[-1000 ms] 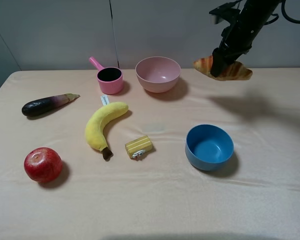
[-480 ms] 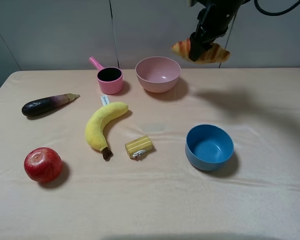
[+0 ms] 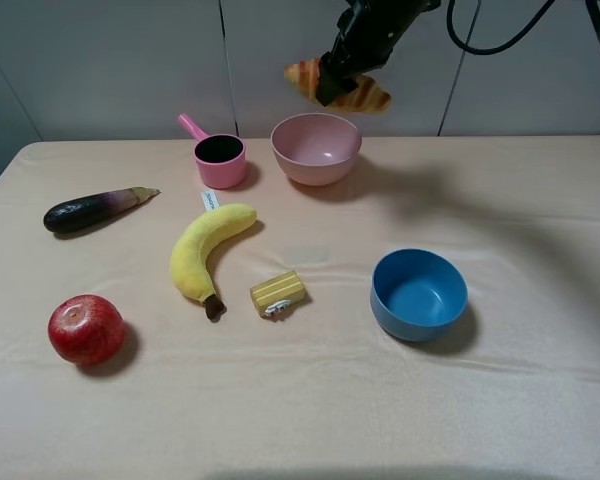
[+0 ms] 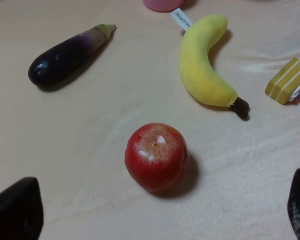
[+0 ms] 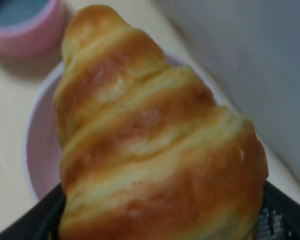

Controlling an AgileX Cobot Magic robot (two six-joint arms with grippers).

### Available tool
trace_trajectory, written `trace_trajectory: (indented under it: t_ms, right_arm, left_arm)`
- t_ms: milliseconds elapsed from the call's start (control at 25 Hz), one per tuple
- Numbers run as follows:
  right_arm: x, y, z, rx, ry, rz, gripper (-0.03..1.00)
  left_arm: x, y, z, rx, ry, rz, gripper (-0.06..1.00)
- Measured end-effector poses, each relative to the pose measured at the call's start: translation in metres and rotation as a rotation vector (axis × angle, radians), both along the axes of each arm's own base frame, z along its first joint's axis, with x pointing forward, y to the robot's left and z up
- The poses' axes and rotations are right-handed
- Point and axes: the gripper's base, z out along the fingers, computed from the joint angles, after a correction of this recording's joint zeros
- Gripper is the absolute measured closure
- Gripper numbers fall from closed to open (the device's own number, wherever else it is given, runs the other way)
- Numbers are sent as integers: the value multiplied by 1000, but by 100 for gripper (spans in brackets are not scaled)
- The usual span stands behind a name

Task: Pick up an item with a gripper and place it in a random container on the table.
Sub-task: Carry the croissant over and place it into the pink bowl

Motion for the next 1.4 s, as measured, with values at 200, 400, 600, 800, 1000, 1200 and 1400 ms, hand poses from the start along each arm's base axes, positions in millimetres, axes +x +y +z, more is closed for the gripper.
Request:
trace_trajectory:
  t_ms: [200,400,600,800,1000,1200,1400]
  right_arm:
    - [8,13,-10,102,-36,-29,49]
    - [13,19,-27,173,-17,-59,49]
    - [18,22,-45,194,2,-79,49]
    - [20,23,-60,201,27,-90,49]
    - [22,25,-78,210,64,-101,49]
    - [22,26,-88,205,81,-104,49]
    - [22,26,-90,203,85,-103,49]
  left_arm:
    - [0,0,0,0,0,0,-5]
    - [0,0,0,0,0,0,-5]
    - [0,0,0,0,0,0,-5]
    - [0,0,0,0,0,0,-5]
    - [0,0,0,0,0,0,-5]
    - [0,0,0,0,0,0,-5]
    - [0,0,0,0,0,0,-5]
